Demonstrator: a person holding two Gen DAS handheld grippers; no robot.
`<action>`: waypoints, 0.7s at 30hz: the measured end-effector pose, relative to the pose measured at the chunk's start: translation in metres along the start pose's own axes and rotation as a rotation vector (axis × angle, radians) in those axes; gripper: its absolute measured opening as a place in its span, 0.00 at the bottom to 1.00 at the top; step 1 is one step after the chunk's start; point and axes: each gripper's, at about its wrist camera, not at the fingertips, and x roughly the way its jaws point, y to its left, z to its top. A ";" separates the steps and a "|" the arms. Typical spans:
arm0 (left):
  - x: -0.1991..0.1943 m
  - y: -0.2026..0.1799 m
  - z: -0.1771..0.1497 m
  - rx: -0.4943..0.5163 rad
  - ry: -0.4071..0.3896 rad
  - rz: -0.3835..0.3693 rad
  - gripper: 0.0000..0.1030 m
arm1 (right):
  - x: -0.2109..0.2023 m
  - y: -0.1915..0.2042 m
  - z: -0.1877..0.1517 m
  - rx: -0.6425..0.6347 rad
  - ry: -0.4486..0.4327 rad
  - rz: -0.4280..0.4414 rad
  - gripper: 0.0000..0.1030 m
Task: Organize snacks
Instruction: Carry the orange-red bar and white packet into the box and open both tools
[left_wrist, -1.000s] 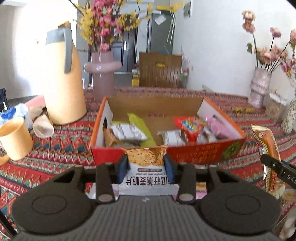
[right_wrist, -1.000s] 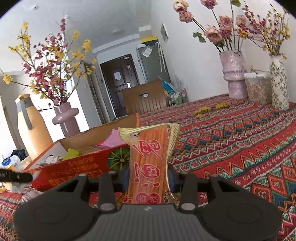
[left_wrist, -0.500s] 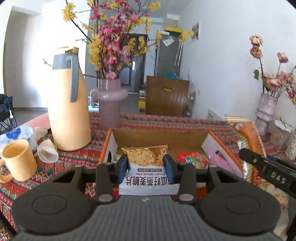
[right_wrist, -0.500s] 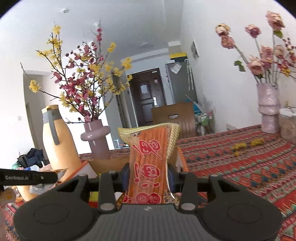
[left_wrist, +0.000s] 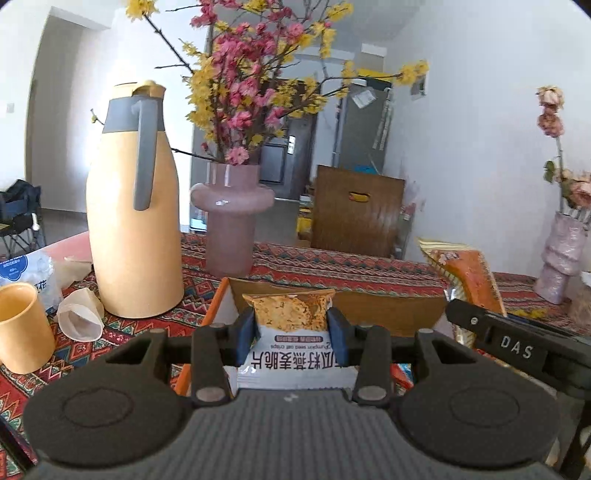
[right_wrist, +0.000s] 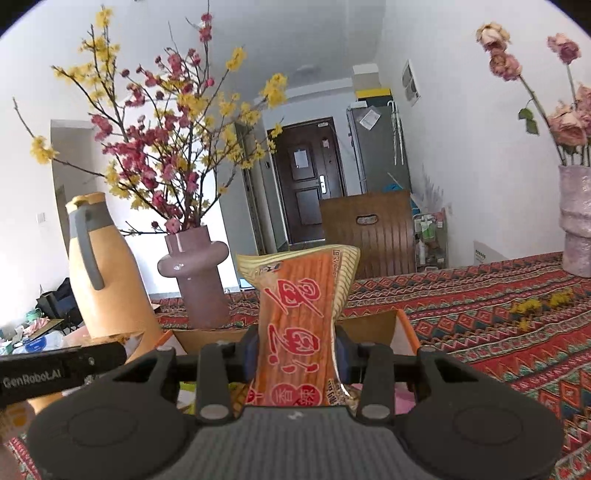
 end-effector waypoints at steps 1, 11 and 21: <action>0.005 0.000 -0.004 0.000 -0.018 0.022 0.41 | 0.006 0.000 -0.001 0.007 0.003 -0.001 0.38; 0.030 0.001 -0.024 0.028 0.031 0.059 0.41 | 0.041 0.001 -0.027 -0.016 0.066 0.003 0.38; 0.030 0.006 -0.031 0.004 0.023 0.083 0.84 | 0.039 -0.005 -0.029 0.021 0.065 -0.019 0.67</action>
